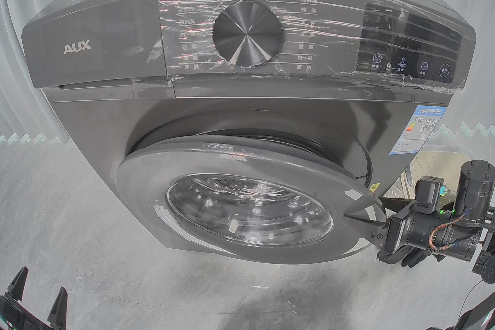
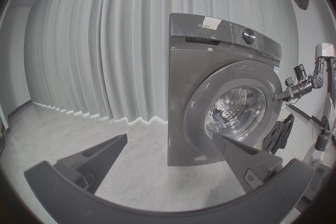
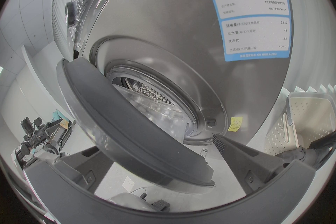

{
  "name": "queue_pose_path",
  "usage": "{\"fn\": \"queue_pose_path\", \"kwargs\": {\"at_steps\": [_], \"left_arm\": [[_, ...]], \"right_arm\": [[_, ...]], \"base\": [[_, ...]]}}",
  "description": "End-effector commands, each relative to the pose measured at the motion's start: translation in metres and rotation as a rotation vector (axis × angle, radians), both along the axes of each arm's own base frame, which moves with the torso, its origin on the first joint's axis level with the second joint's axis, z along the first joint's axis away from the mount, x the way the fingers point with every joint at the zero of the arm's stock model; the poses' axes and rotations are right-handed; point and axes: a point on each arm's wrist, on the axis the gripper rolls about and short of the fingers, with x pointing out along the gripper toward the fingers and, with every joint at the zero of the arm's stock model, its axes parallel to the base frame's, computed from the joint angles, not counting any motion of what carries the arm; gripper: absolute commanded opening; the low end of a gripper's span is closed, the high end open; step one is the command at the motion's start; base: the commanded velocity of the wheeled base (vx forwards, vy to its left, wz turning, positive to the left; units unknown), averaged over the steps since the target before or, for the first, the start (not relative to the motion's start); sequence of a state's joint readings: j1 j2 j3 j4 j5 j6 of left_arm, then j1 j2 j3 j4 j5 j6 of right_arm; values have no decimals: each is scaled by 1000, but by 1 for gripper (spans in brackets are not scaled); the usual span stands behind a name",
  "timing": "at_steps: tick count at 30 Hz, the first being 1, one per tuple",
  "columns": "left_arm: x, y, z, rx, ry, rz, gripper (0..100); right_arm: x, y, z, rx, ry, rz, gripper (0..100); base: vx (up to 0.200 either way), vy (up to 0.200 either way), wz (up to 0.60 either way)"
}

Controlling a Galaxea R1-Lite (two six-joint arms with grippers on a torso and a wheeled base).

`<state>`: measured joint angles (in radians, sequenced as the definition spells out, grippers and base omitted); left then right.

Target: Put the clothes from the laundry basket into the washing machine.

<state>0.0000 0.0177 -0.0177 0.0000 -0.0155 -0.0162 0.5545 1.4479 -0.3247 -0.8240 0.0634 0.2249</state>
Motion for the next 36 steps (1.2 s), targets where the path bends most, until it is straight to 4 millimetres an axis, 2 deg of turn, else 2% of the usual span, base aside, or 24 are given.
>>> {"fn": "queue_pose_path", "kwargs": {"at_steps": [1,6,14,18,27,31,36], "left_arm": [[0,0,-5,-2,0,0,100],[0,0,-5,-1,0,-1,100],[0,0,-5,-1,0,-1,100],[0,0,-5,-1,0,-1,100],[0,0,-5,-1,0,-1,100],[0,0,-5,-1,0,-1,100],[0,0,-5,-1,0,-1,100]], "right_arm": [[0,2,2,4,-9,5,100],[0,4,-4,-9,12,16,100],[-11,6,-10,-22,35,55,100],[-9,5,-9,-18,32,46,100],[-8,8,-11,-23,42,56,100],[-8,9,-18,-38,71,59,100],[-14,16,-18,-34,72,102,100]], "base": [[-200,0,0],[-200,0,0],[0,0,0],[0,0,0],[-200,0,0],[0,0,0],[0,0,0]]}}
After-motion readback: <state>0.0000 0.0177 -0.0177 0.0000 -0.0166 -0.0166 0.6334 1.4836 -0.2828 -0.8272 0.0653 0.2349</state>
